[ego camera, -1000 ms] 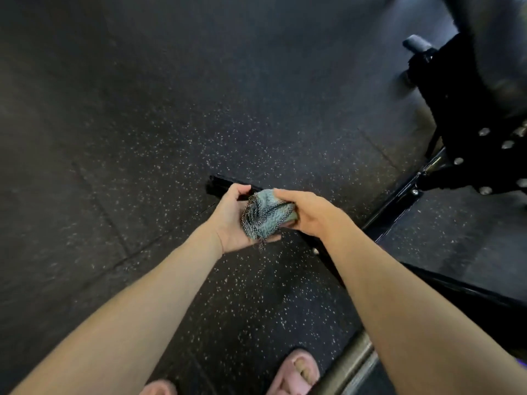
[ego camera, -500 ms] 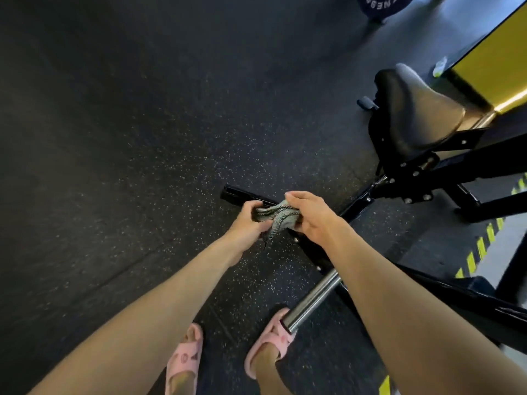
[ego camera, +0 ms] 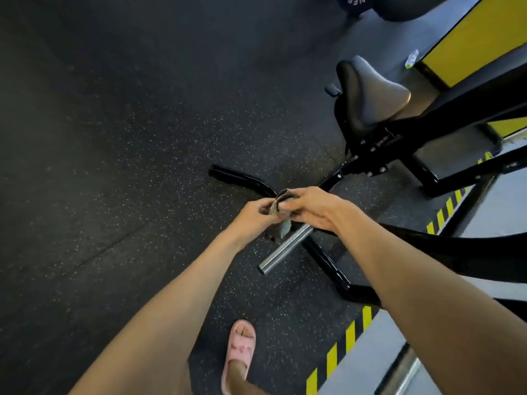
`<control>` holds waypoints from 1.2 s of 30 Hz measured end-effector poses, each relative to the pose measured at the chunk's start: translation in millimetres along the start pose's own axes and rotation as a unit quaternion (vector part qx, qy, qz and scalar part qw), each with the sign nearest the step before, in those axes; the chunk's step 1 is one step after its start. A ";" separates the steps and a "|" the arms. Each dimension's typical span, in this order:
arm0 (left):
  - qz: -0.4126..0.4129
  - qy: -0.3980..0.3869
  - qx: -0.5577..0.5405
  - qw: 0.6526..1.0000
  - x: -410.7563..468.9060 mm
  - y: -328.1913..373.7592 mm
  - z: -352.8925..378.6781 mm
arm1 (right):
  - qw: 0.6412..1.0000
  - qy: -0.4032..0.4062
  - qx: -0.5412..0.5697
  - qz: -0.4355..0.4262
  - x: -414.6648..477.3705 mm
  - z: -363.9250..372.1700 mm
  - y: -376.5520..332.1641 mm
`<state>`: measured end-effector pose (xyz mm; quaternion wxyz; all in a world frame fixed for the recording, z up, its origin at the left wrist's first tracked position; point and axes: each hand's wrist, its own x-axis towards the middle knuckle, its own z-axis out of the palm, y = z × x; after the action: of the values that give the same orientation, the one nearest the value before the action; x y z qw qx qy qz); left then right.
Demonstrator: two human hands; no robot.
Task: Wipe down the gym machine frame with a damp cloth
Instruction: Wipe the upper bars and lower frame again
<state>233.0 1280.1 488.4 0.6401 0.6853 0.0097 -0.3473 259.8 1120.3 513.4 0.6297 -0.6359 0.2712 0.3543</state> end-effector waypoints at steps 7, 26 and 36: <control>-0.166 0.084 -0.078 0.979 -69.9 -3.9 25.8 | 0.998 0.055 0.037 0.019 -75.7 1.3 21.2; 0.062 -0.173 0.378 0.908 -218.2 80.7 115.4 | 0.925 0.085 0.360 0.087 -275.7 35.1 128.2; -0.052 -0.180 0.268 0.945 -241.8 72.5 148.9 | 0.946 0.138 0.291 0.037 -350.1 9.4 200.7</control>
<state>13.7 1239.6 678.7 0.4047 0.7561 -0.1634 -0.4876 -110.7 1082.2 669.0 0.7300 -0.4573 0.4701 0.1923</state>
